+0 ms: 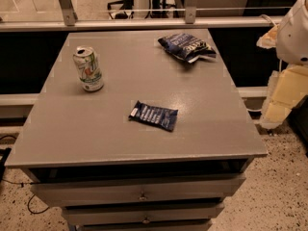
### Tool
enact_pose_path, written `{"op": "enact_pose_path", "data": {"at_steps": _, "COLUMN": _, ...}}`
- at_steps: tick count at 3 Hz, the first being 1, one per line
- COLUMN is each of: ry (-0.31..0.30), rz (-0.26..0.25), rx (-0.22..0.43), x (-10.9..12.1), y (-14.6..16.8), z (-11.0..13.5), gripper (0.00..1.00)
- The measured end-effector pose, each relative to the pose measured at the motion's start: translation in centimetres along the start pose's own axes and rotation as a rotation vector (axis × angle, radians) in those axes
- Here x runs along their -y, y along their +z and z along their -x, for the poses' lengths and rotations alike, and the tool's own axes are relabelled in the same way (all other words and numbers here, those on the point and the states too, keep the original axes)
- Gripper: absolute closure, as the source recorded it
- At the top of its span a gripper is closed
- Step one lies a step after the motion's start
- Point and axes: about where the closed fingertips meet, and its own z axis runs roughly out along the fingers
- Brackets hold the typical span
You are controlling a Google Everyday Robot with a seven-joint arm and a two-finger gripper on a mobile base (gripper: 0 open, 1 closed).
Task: Pick blue chip bag
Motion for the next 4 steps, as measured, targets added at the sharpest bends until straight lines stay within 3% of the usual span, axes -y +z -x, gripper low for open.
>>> {"op": "enact_pose_path", "data": {"at_steps": 1, "ry": -0.004, "rz": 0.0, "rx": 0.008, "x": 0.3, "y": 0.2, "z": -0.1, "gripper": 0.0}}
{"op": "enact_pose_path", "data": {"at_steps": 2, "ry": -0.033, "rz": 0.006, "rx": 0.108, "x": 3.7, "y": 3.1, "z": -0.5, "gripper": 0.0}}
{"op": "enact_pose_path", "data": {"at_steps": 3, "ry": -0.02, "rz": -0.022, "rx": 0.228, "x": 8.2, "y": 6.2, "z": 0.5, "gripper": 0.0}}
{"op": "enact_pose_path", "data": {"at_steps": 4, "ry": 0.024, "rz": -0.06, "rx": 0.395, "x": 12.6, "y": 9.7, "z": 4.7, "gripper": 0.0}}
